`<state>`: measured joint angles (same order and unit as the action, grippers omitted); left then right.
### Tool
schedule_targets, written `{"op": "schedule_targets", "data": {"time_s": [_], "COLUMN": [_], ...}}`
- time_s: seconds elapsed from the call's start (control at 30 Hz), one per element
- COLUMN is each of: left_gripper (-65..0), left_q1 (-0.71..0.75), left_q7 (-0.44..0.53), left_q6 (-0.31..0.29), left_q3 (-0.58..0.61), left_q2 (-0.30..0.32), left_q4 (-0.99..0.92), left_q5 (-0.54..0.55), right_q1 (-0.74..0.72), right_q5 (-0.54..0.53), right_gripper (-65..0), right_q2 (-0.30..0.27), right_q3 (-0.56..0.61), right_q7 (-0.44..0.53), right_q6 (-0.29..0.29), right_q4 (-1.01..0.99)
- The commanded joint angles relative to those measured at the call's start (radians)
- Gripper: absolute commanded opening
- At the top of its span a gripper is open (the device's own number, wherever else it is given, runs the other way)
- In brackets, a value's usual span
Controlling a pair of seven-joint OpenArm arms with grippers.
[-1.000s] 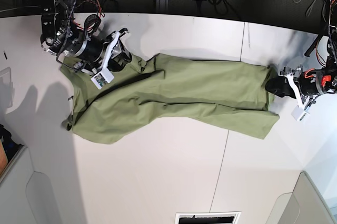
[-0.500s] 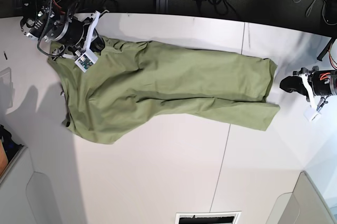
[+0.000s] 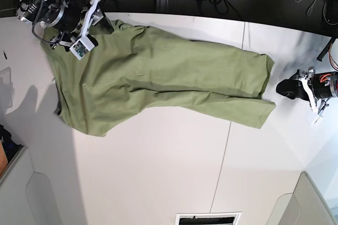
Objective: Layout the t-shirt on the table in an organized manner, then fold the t-shirt properly
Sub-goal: 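Regrasp the shirt edge with the right gripper and pull it flat, then release the shirt with the left gripper and move it along the hem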
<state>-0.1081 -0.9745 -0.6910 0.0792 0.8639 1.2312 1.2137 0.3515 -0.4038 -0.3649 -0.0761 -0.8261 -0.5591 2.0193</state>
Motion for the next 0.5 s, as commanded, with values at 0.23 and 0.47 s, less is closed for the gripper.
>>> {"op": "schedule_targets", "data": {"time_s": [0.23, 0.47], "left_gripper": [-36.1, -34.8], "left_q1": [-0.063, -0.064], "left_q7": [0.182, 0.307], "left_q6": [-0.007, 0.046], "left_q3": [-0.011, -0.011], "left_q2": [-0.057, -0.104], "left_q4": [0.013, 0.013], "left_q5": [-0.229, -0.410], "right_q1": [-0.110, -0.127], "right_q5": [-0.011, 0.027], "right_gripper": [-31.6, -31.6], "right_q2": [0.059, 0.080], "right_q3": [-0.005, -0.005], "right_q7": [0.026, 0.042], "right_q6": [0.014, 0.014], "right_q4": [0.000, -0.081]}}
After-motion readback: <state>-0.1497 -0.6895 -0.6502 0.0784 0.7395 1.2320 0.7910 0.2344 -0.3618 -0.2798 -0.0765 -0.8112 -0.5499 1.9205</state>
